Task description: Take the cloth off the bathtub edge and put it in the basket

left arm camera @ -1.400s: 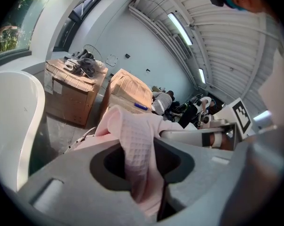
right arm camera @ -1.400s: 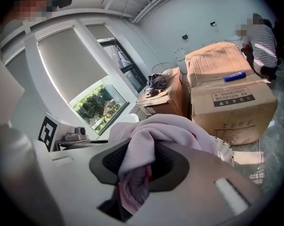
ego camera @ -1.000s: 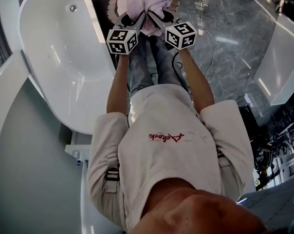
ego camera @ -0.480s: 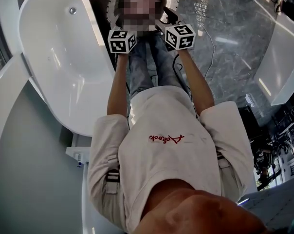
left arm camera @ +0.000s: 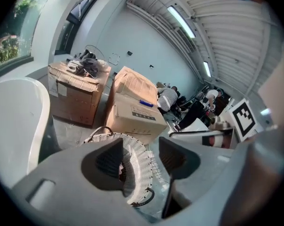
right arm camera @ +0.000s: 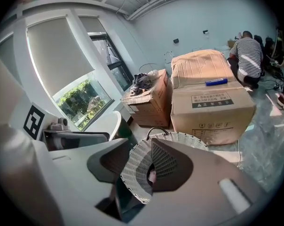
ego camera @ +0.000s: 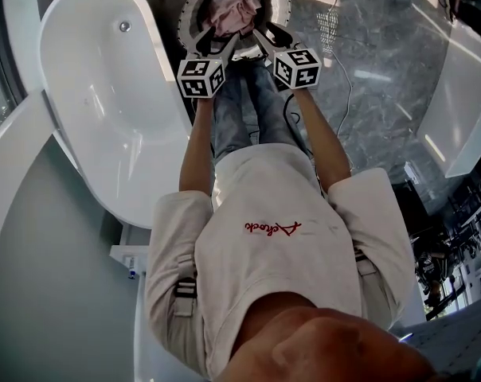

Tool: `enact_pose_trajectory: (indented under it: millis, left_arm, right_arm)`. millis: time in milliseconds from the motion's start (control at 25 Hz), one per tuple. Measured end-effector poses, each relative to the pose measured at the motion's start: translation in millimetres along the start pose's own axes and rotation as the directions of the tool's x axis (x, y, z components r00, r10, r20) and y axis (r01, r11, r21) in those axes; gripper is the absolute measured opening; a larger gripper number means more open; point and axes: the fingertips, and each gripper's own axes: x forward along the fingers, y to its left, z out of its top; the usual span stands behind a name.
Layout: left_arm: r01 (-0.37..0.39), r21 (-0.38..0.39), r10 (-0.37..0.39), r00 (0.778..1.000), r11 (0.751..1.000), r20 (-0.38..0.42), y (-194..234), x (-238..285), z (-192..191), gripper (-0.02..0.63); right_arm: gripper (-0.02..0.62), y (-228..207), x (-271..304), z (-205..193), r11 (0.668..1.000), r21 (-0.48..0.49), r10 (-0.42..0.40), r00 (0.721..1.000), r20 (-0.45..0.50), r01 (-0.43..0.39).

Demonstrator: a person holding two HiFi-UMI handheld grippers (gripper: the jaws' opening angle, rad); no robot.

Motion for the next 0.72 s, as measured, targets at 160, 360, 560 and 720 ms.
enact_pose_trajectory:
  millis: [160,360,560,720]
  left_arm:
    - [-0.014,0.040,0.012,0.999,0.999,0.039,-6.5,-7.4,23.2,0.072]
    - [0.004,0.065,-0.007,0.999,0.998,0.049,-24.3,-16.6,38.8,0.000]
    - [0.021,0.075,-0.027,0.997,0.997,0.069,-37.7,-19.4,56.7,0.000]
    - [0.010,0.104,-0.022,0.993,0.994,0.112,-44.9,-27.3,80.1,0.000]
  right_arm:
    - [0.027,2.1,-9.3,15.5,0.999,-0.035,-0.028,0.999,0.016,0.028]
    - [0.006,7.8,-26.4,32.4,0.998,-0.053,-0.024,0.999,0.035,0.026]
    - [0.006,4.9,-36.8,50.0,0.996,-0.073,-0.038,0.997,0.070,0.043]
    - [0.006,7.2,-48.6,71.7,0.993,-0.104,-0.038,0.992,0.118,0.051]
